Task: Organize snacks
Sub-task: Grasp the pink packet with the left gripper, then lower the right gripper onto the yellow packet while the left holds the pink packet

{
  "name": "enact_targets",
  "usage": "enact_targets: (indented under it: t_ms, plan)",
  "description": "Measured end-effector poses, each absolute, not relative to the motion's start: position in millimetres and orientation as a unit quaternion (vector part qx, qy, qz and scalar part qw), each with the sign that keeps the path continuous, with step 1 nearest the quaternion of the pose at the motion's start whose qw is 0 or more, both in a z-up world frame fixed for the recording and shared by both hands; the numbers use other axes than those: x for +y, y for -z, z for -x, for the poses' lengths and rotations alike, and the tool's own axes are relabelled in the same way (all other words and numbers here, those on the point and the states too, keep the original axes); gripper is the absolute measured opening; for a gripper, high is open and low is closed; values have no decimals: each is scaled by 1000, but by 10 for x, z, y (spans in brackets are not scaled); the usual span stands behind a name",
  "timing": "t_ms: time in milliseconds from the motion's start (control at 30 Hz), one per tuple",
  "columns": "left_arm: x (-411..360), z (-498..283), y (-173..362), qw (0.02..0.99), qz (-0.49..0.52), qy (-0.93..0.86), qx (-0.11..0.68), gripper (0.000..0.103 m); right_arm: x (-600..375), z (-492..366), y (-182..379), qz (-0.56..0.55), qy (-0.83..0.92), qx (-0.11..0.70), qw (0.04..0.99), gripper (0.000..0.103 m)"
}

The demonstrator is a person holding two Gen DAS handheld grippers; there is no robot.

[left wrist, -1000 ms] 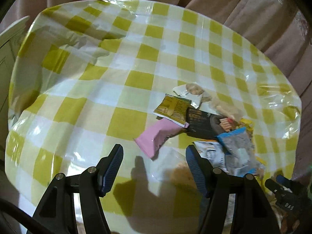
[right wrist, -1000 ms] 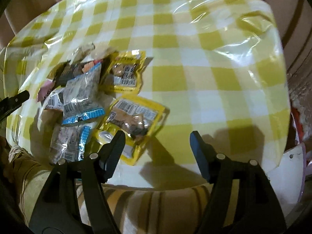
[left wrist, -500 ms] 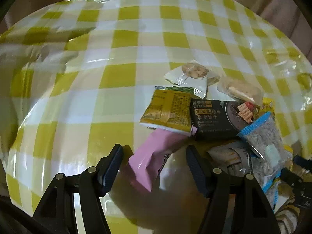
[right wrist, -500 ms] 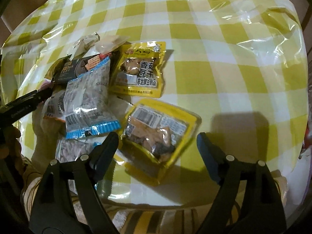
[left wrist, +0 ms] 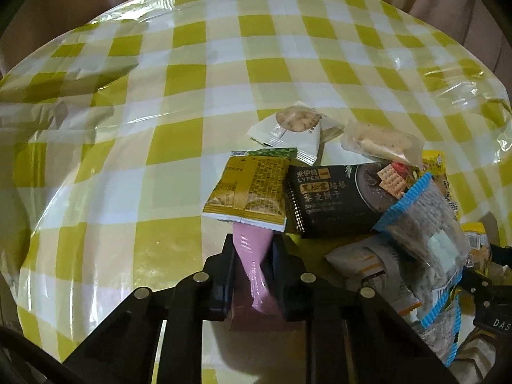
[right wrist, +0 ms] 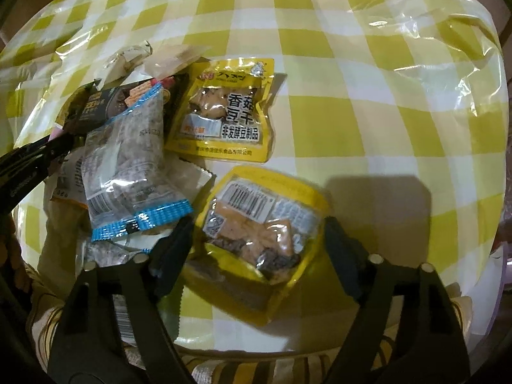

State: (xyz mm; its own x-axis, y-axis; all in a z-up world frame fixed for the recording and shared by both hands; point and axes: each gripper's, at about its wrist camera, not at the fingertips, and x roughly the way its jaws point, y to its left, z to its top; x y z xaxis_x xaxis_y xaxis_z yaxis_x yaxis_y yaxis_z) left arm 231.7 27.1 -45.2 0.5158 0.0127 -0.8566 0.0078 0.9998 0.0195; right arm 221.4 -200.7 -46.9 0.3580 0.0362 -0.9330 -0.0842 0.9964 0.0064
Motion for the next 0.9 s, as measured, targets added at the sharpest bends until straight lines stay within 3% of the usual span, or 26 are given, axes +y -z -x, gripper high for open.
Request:
enact_targets:
  t_ms: [300, 900]
  plan:
    - [233, -2108, 298, 880, -13, -23, 475, 21, -2147, -2084, 447, -11, -46, 557, 830, 62]
    - [127, -1486, -78, 903, 31, -47, 426, 21, -2478, -1642, 61, -53, -56, 503, 861, 60]
